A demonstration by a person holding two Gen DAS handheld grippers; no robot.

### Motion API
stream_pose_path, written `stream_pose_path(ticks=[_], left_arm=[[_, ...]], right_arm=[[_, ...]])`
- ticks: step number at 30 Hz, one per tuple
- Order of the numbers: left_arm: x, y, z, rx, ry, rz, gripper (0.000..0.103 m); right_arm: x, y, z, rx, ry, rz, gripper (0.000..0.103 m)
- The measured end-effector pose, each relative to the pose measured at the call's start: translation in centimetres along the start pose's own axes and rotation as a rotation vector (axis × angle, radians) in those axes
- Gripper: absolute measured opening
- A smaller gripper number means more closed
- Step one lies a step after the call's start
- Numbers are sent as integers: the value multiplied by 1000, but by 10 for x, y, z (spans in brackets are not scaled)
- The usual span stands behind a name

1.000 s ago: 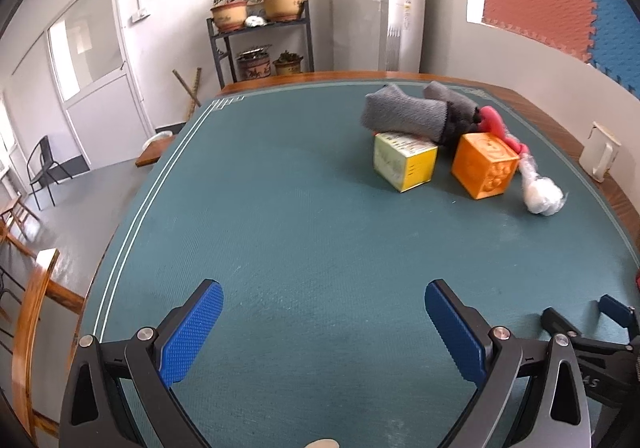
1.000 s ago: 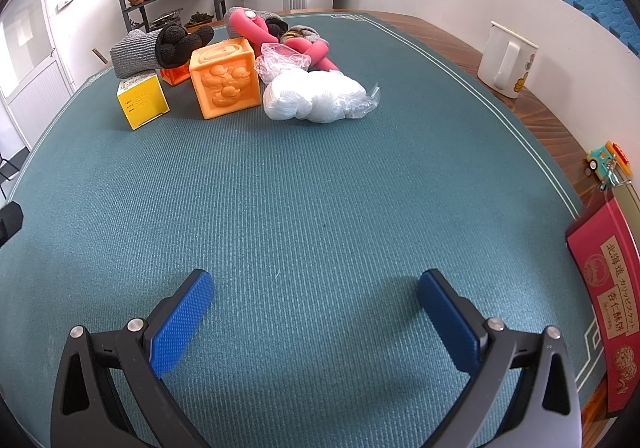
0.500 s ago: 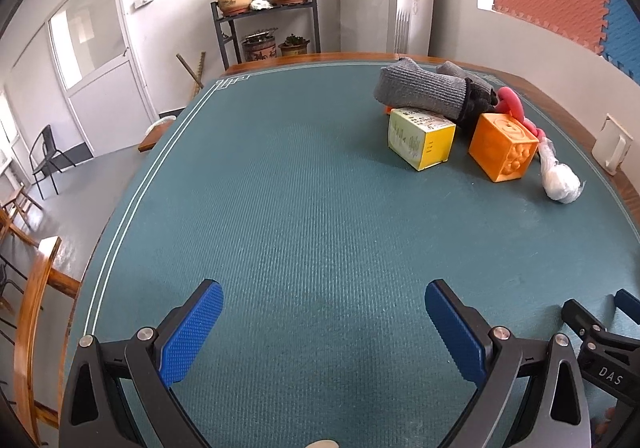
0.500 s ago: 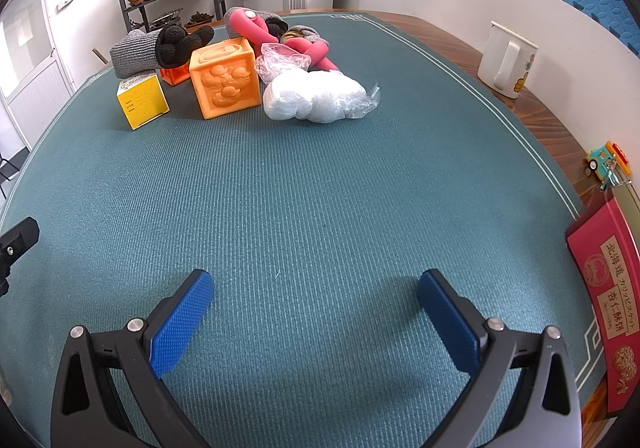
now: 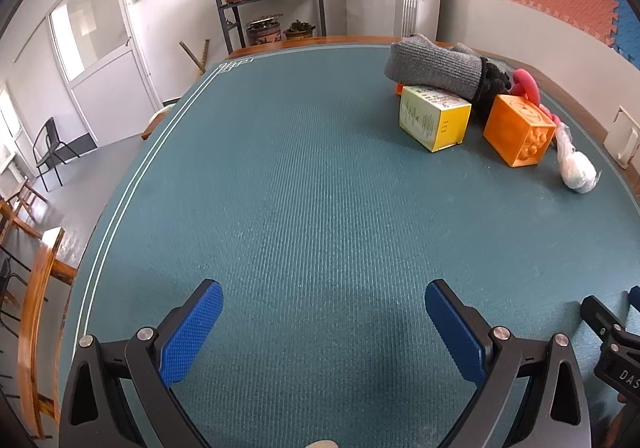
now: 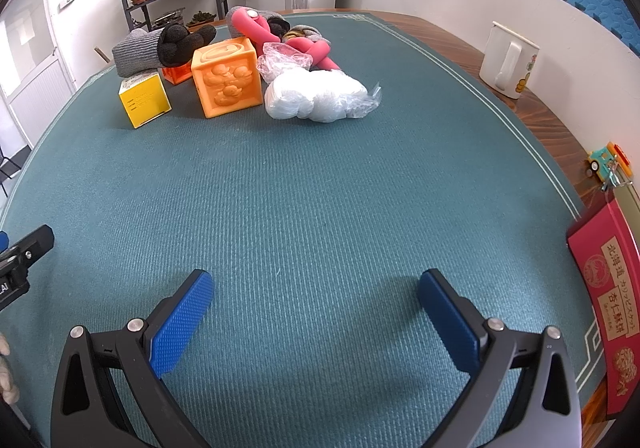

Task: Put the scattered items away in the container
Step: 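Move both tools toward the pile of toys on the table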

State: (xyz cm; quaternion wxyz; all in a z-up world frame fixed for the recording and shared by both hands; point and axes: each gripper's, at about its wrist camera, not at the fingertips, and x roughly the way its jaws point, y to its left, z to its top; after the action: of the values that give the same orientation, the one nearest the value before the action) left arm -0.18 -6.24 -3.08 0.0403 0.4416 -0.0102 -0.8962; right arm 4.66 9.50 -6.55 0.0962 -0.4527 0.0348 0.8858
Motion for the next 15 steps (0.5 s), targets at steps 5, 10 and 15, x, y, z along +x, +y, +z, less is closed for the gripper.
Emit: stream_pose_path(ticks=[5, 10, 15], left_arm=[[3, -1, 1, -6, 3, -3, 102], [11, 0, 2, -21, 16, -5, 102], [16, -2, -1, -23, 22, 2, 102]], right_arm=[[-3, 3, 3, -9, 7, 1, 102], [-3, 3, 9, 2, 21, 37, 103], [-12, 13, 28, -25, -27, 46, 103]])
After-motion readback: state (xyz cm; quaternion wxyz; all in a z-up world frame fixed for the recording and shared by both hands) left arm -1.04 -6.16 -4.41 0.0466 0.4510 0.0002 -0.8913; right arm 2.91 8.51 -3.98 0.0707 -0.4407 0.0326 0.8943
